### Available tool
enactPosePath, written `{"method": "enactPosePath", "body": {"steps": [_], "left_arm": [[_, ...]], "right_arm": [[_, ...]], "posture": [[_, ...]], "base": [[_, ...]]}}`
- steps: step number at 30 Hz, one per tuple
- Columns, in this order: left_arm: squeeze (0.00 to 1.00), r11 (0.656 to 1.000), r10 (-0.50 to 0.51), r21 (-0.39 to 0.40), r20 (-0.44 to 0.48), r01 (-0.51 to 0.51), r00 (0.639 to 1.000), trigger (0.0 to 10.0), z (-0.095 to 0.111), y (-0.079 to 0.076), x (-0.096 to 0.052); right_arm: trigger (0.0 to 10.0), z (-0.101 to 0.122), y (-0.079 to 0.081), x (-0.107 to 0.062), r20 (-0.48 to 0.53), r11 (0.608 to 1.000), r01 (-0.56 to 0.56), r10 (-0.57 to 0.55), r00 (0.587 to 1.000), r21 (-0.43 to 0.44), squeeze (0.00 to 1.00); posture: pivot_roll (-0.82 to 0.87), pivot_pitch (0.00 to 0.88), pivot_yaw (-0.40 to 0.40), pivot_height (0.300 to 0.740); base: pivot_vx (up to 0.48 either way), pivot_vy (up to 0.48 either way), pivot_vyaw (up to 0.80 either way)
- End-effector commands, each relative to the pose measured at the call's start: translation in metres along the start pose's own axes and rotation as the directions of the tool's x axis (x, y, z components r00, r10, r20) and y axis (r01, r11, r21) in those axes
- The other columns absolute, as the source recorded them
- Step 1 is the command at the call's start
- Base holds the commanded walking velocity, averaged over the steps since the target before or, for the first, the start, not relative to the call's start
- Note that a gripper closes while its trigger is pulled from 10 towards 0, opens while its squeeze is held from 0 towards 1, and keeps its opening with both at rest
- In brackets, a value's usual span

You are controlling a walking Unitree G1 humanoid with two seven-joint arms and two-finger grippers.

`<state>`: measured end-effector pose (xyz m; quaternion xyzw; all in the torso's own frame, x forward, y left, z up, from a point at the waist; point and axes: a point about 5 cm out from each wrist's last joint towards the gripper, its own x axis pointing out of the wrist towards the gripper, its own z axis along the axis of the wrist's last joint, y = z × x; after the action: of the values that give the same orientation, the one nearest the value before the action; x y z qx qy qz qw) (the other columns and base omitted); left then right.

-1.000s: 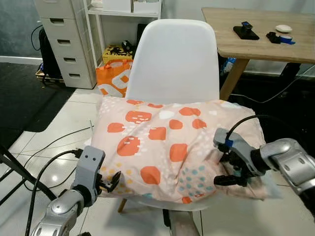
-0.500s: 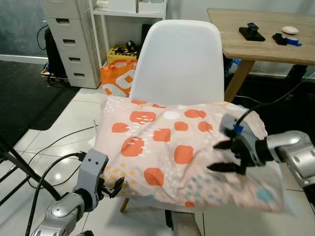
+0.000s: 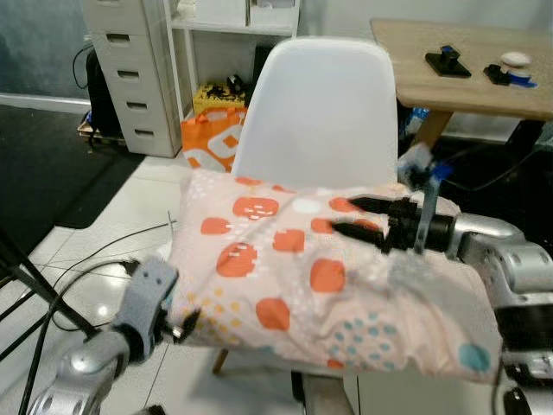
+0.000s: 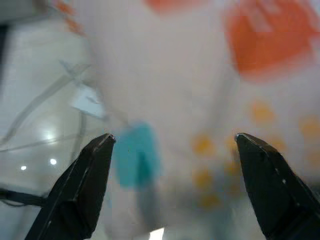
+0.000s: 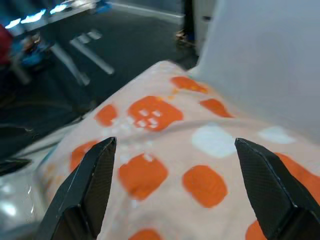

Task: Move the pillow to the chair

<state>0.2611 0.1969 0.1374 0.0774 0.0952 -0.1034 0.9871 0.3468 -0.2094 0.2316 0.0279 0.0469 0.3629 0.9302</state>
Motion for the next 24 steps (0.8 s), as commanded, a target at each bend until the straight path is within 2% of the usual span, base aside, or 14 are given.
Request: {"method": "enactPosePath", "body": {"steps": [1,4,5,9,13,19,24], "left_arm": [[0.0,0.997,0.046,-0.055,0.018,-0.045,0.999,10.0,0.0,0.003,0.001],[0.0,0.993,0.081,-0.089,0.052,-0.076,0.995,10.0,0.005,0.003,0.003],[0.0,0.987,0.119,-0.122,0.077,-0.109,0.99,10.0,0.008,0.003,0.005],[0.0,0.983,0.138,-0.135,0.086,-0.126,0.987,10.0,0.008,0.003,0.007],[0.0,0.976,0.162,-0.163,0.08,-0.147,0.984,10.0,0.005,0.001,0.011],[0.0,0.974,0.163,-0.171,0.075,-0.148,0.984,10.0,0.001,-0.004,0.013],[0.0,0.978,0.161,-0.146,0.064,-0.15,0.985,10.0,-0.004,-0.006,0.013]], "right_arm": [[10.0,-0.014,-0.001,0.001,-0.003,0.998,0.046,-0.046,0.999,0.048,0.0],[10.0,-0.023,0.0,0.005,-0.006,0.994,0.075,-0.074,0.997,0.078,0.0],[10.0,-0.027,0.002,0.008,0.009,0.99,0.095,-0.097,0.995,0.107,0.0],[10.0,-0.029,0.004,0.011,0.019,0.988,0.099,-0.102,0.995,0.122,0.0],[10.0,-0.035,0.011,0.021,0.032,0.986,0.106,-0.111,0.993,0.125,0.0],[10.0,-0.042,0.017,0.026,0.025,0.986,0.106,-0.11,0.994,0.131,0.0],[10.0,-0.05,0.02,0.028,0.006,0.985,0.11,-0.112,0.994,0.135,0.0]], "posture": [[-0.18,0.074,-0.023,0.535],[-0.18,0.072,-0.023,0.545],[-0.18,0.071,-0.022,0.554],[-0.18,0.07,-0.02,0.564],[-0.19,0.07,-0.022,0.588],[-0.19,0.07,-0.022,0.607],[-0.18,0.069,-0.024,0.621]], "base": [[0.0,0.0,0.0],[0.0,0.0,0.0],[0.0,0.0,0.0],[0.0,0.0,0.0],[0.0,0.0,0.0],[0.0,0.0,0.0],[0.0,0.0,0.0]]}}
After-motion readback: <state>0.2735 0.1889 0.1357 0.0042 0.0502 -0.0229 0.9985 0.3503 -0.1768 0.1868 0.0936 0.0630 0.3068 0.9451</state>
